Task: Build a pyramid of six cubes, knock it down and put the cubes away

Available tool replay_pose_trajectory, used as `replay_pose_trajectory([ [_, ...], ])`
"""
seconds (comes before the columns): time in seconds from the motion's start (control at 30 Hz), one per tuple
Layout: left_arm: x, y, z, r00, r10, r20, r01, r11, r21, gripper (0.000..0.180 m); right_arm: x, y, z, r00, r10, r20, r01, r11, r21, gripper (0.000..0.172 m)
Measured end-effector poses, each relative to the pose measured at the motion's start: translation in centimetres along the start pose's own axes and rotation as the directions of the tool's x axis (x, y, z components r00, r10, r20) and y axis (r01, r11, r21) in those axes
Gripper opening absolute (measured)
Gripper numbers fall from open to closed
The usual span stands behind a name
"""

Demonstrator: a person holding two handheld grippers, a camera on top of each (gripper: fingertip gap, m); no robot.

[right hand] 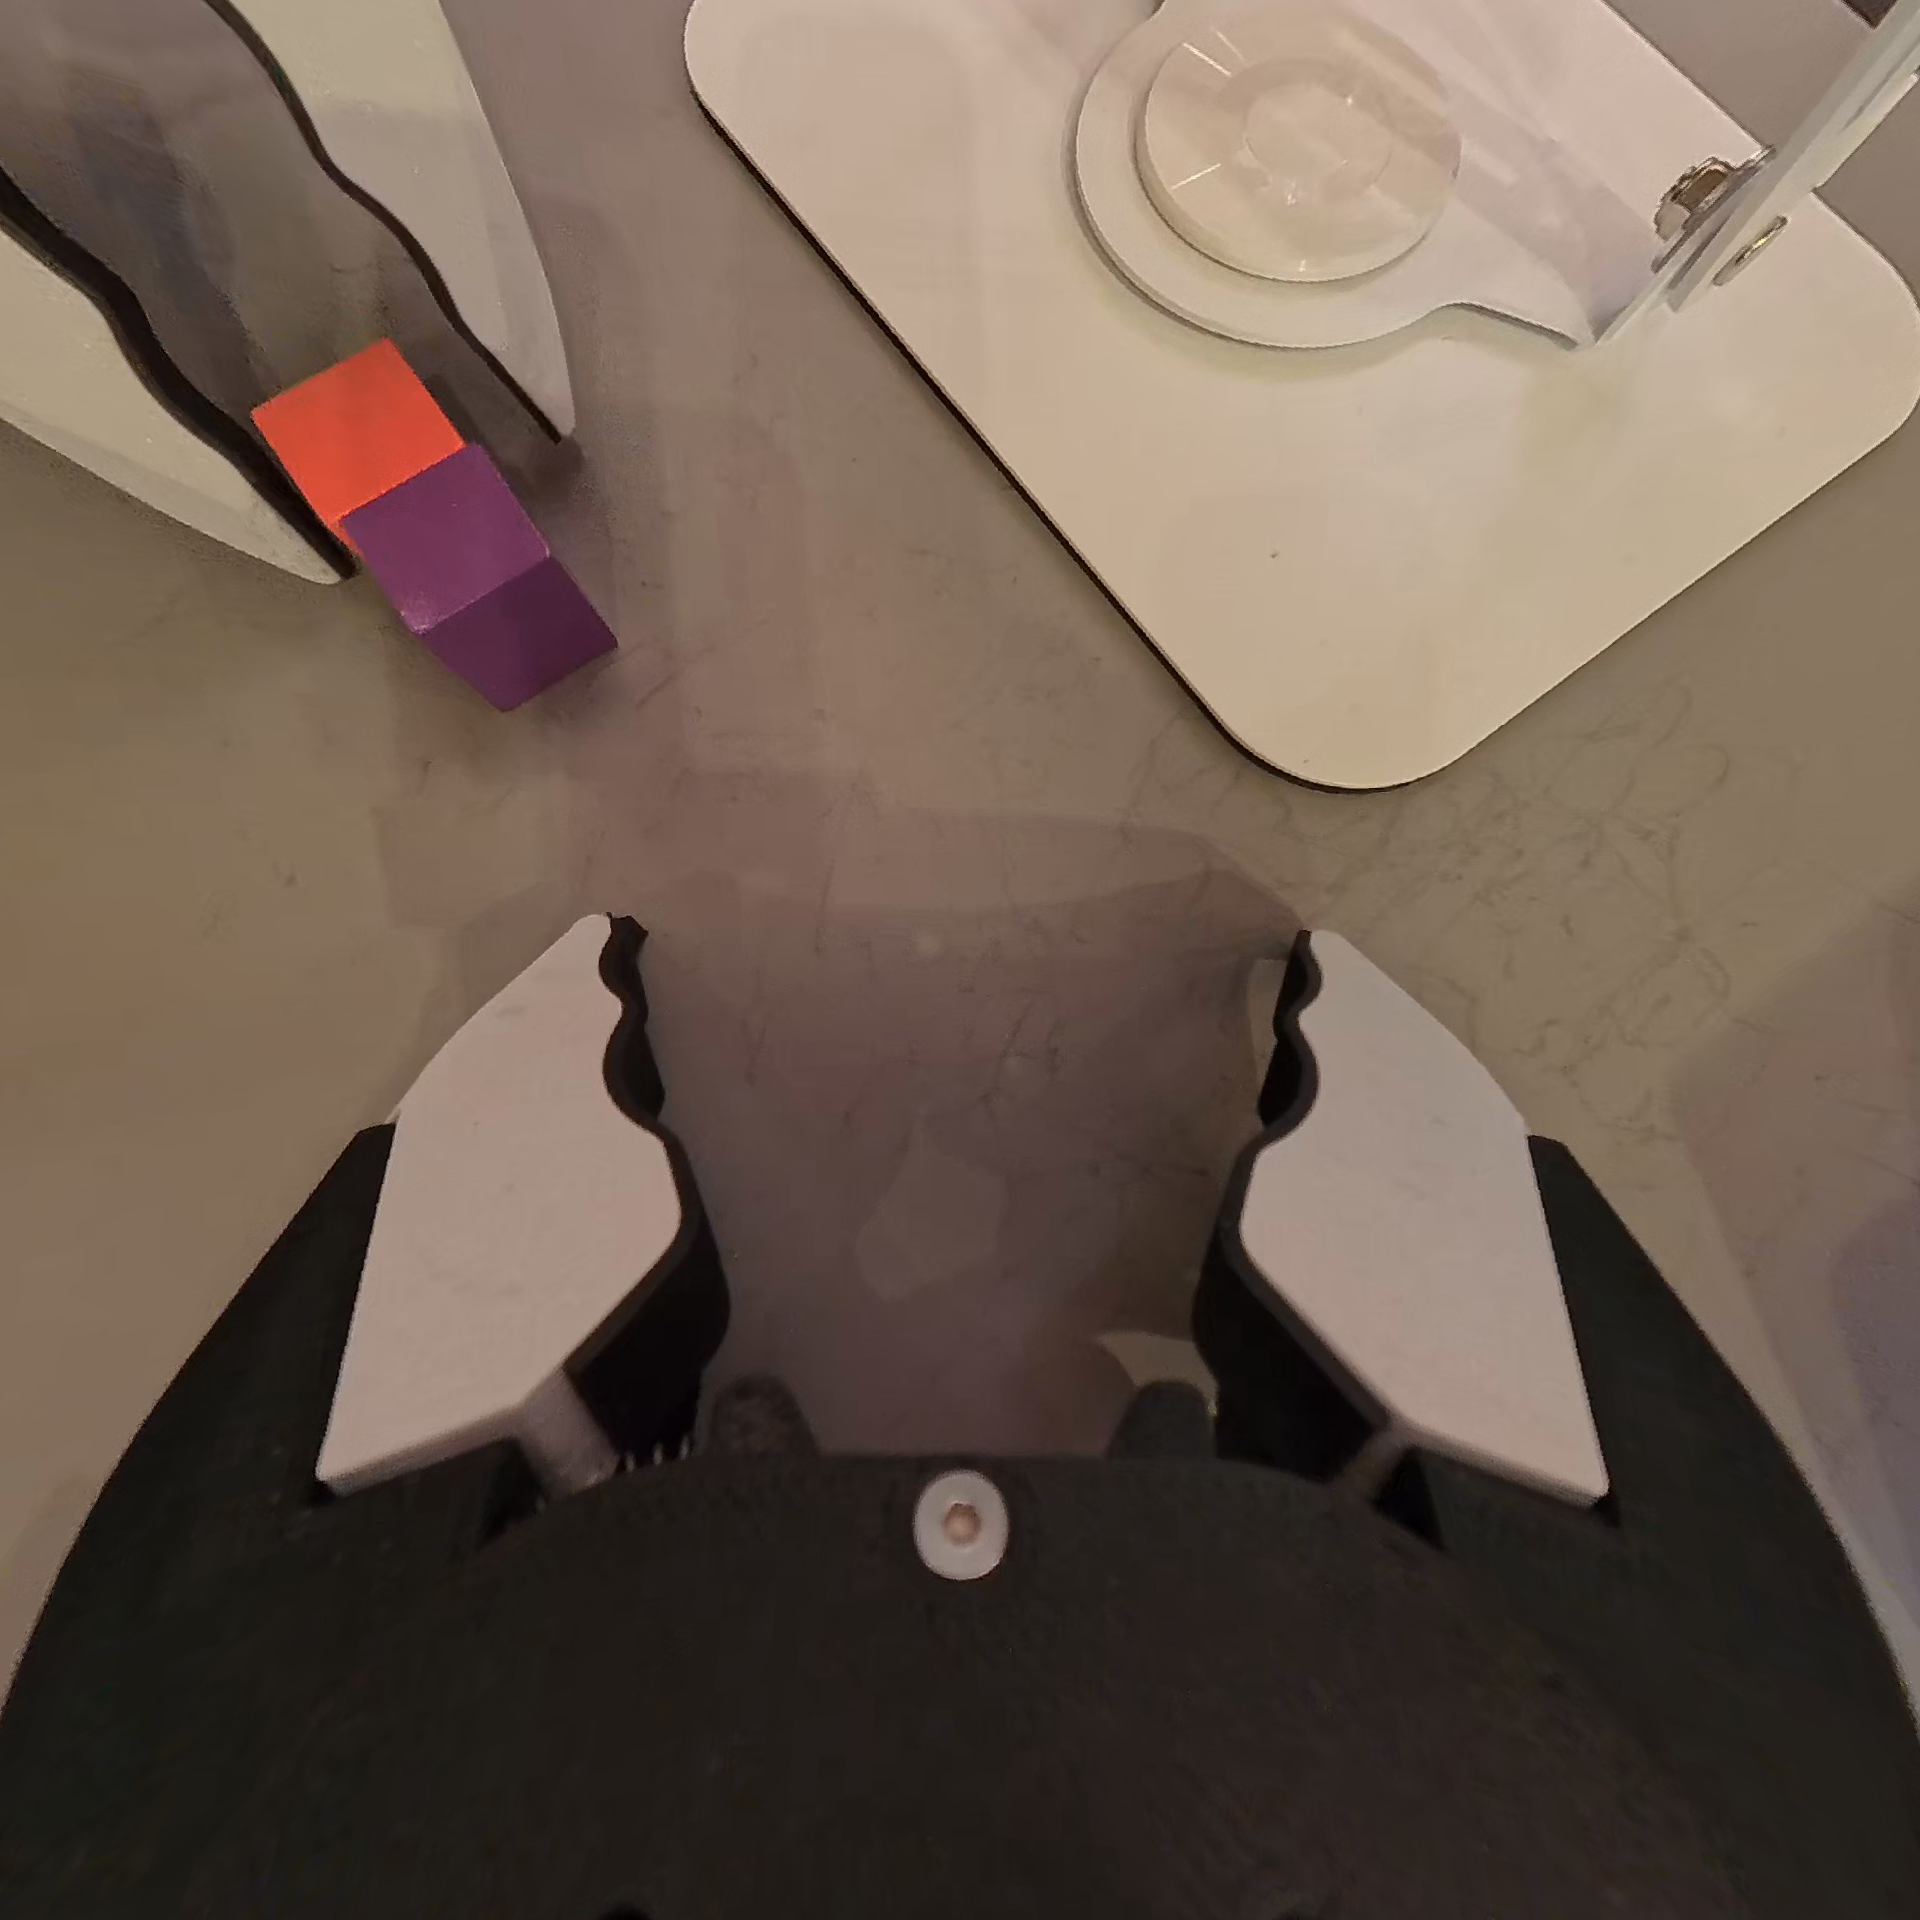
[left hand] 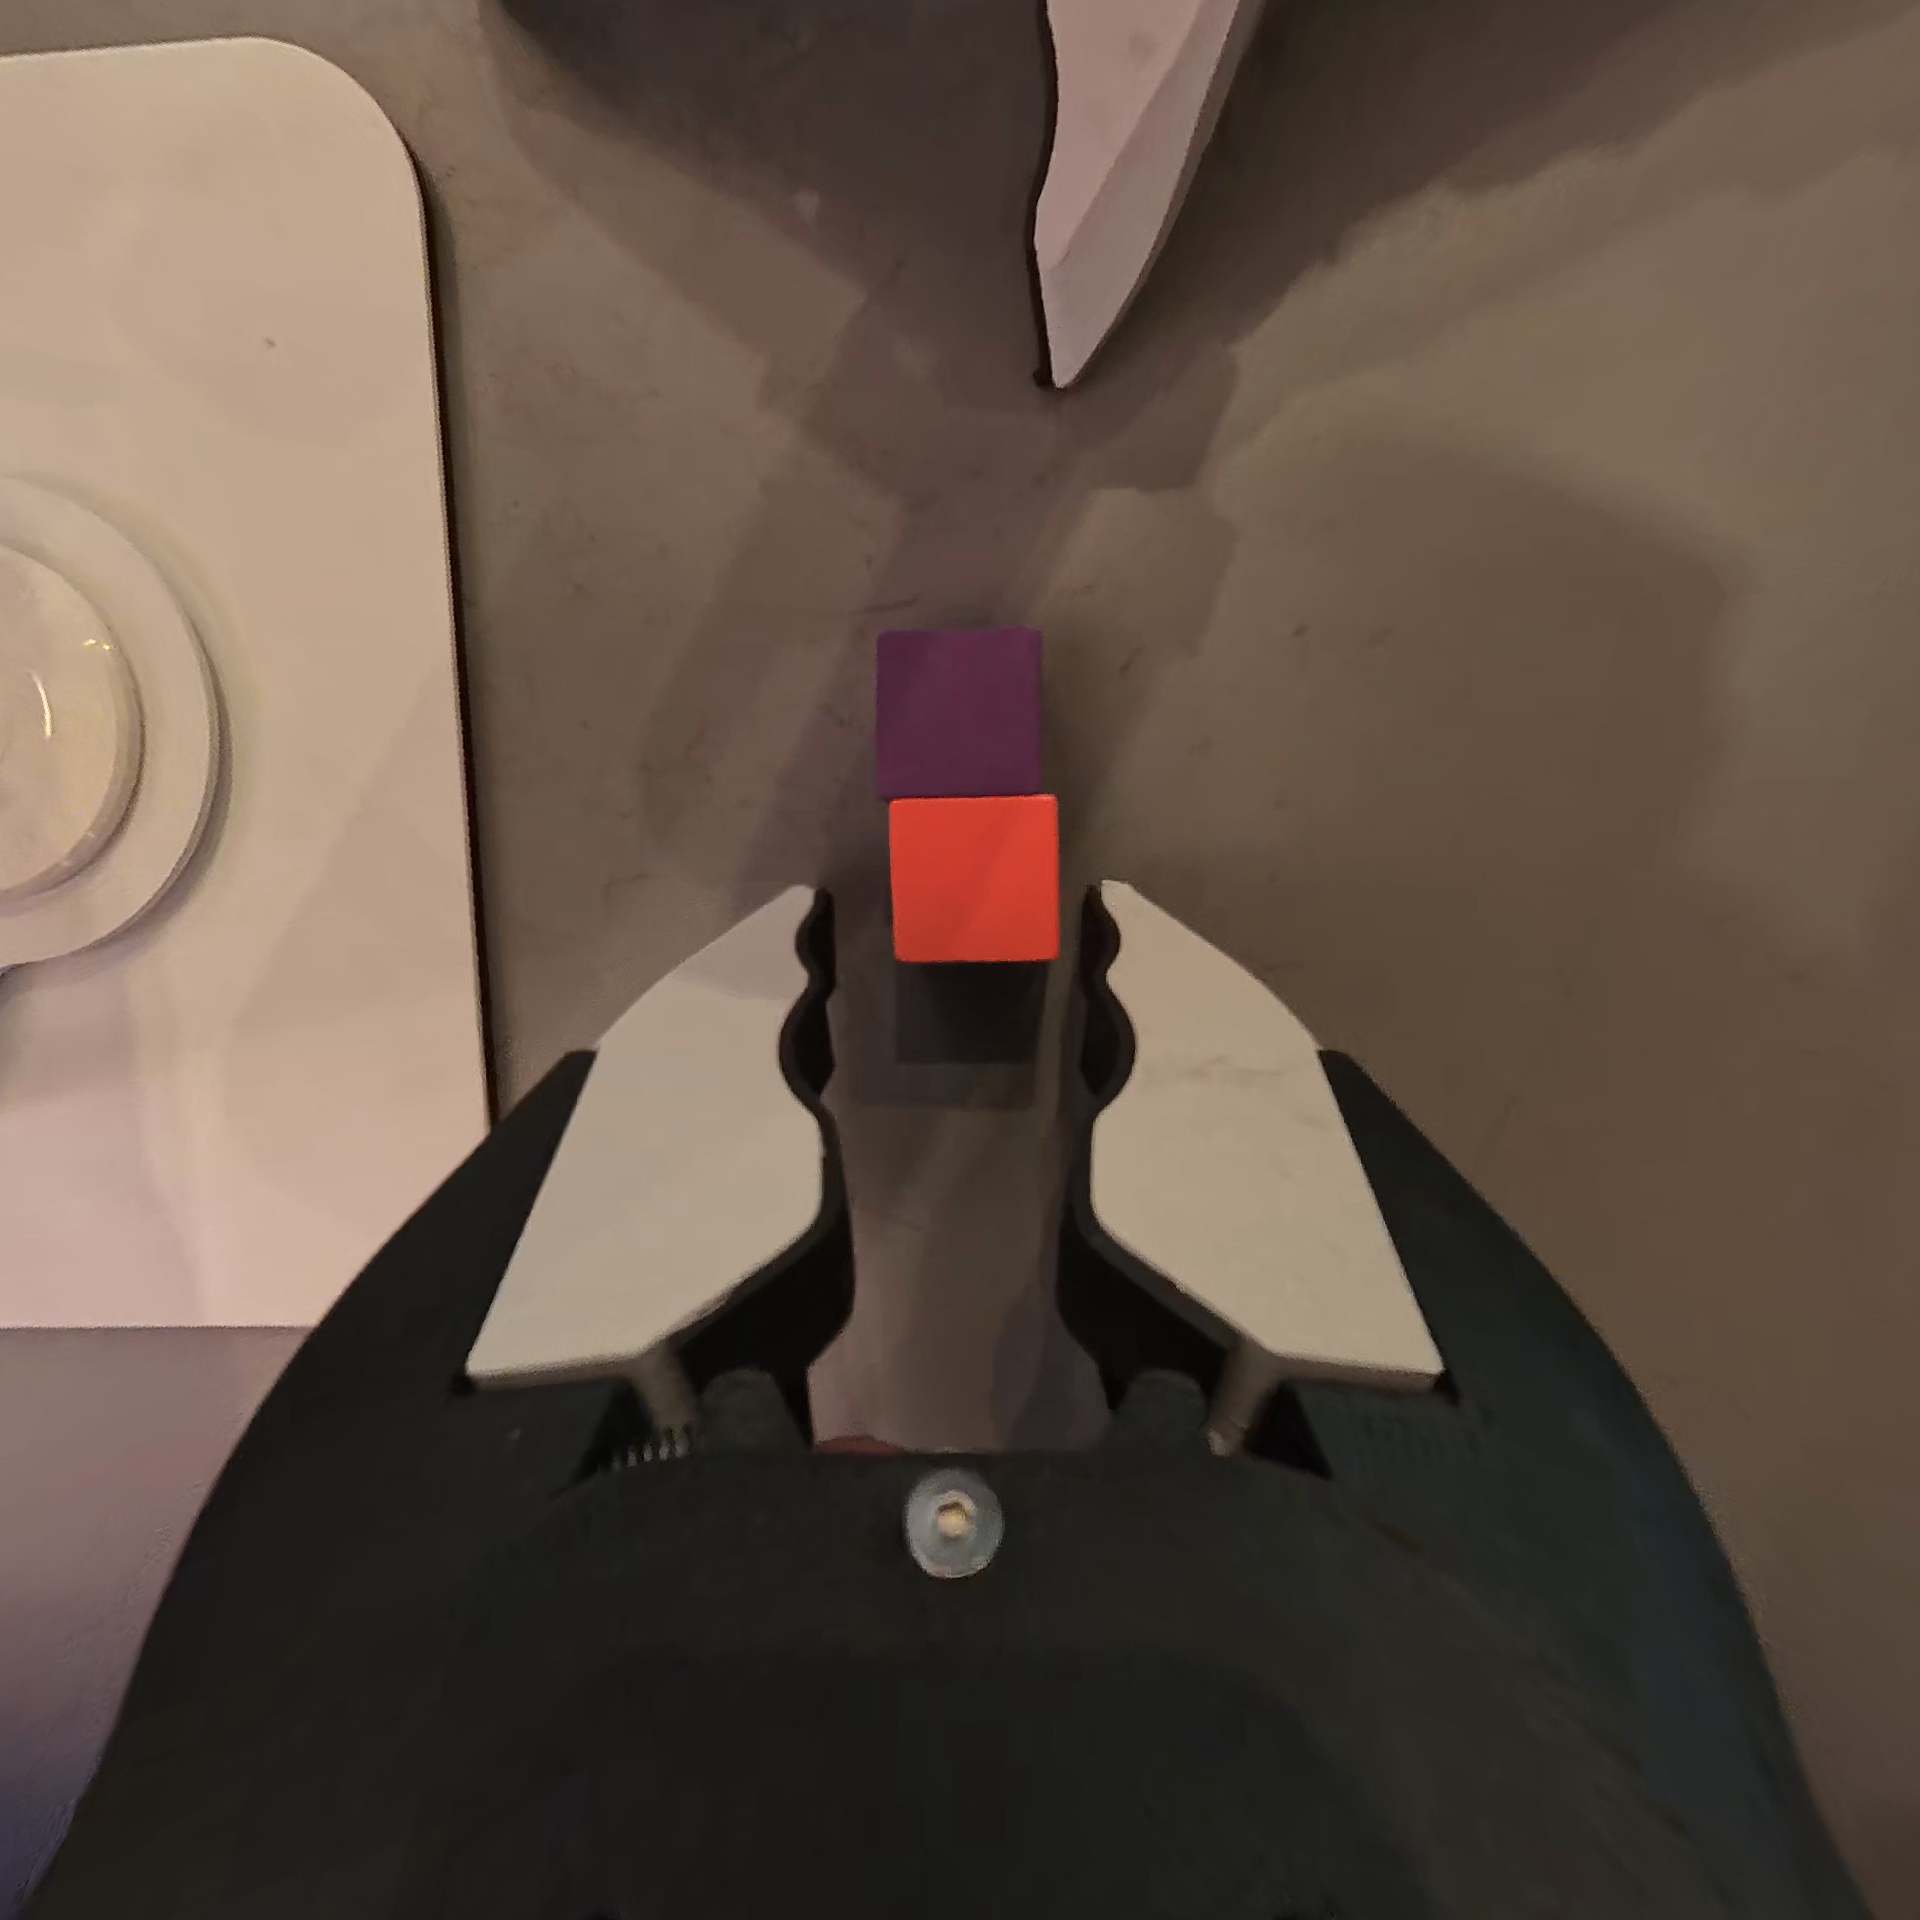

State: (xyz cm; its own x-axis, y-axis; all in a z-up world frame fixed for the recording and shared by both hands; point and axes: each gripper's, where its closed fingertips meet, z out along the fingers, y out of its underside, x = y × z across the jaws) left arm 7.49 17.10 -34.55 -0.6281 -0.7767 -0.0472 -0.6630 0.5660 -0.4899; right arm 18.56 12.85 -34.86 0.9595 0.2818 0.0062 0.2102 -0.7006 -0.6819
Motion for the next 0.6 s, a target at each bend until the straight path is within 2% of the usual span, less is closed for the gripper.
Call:
replay_pose_trajectory([
  [0.27, -0.08, -0.13, 0.07, 1.000, 0.001, 0.007, -0.001, 1.000, 0.008, 0.037, -0.02, 0.00, 0.00, 1.000, 0.000, 0.000, 0.000, 1.000, 0.000, 0.115],
  [0.6, -0.28, -0.17, 0.14, 1.000, -0.010, 0.005, 0.010, 1.000, 0.021, 0.035, -0.03, 0.00, 0.01, 1.000, 0.000, 0.000, 0.000, 1.000, 0.000, 0.115],
])
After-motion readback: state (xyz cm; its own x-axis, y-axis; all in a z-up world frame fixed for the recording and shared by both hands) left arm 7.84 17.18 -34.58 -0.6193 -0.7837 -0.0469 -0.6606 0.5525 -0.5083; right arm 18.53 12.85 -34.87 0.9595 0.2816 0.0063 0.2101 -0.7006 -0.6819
